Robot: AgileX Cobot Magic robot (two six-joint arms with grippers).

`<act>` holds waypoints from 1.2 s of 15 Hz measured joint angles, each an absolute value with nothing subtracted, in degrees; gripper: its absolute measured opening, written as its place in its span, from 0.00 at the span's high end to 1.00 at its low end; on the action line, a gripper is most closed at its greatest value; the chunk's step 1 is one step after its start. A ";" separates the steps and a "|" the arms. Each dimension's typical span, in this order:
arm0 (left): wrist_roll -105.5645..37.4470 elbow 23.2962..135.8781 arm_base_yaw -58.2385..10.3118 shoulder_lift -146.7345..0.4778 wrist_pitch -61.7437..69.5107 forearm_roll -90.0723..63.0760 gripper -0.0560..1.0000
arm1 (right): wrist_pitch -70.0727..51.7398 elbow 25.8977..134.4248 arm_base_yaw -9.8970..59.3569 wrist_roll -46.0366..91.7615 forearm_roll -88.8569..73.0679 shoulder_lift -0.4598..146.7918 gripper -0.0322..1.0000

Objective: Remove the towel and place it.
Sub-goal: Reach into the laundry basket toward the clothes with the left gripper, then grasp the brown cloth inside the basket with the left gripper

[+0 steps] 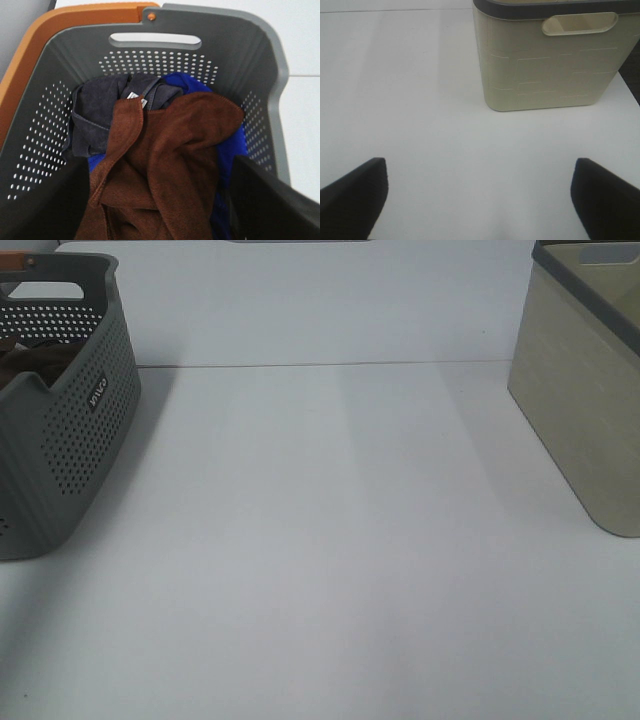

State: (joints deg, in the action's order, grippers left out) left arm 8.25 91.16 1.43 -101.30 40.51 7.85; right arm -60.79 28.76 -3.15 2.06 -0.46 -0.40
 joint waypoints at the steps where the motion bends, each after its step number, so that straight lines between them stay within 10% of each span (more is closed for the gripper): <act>1: 9.11 92.19 1.43 -102.56 41.65 8.48 0.25 | -60.79 28.76 -3.15 2.06 -0.46 -0.40 0.07; 18: 13.58 123.07 2.18 -133.56 52.65 14.95 0.35 | -60.79 28.76 -3.15 2.06 -0.46 -0.40 0.07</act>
State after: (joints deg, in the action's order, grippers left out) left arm 13.58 123.07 2.18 -133.56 52.65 14.95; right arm -60.79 28.76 -3.15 2.06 -0.46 -0.40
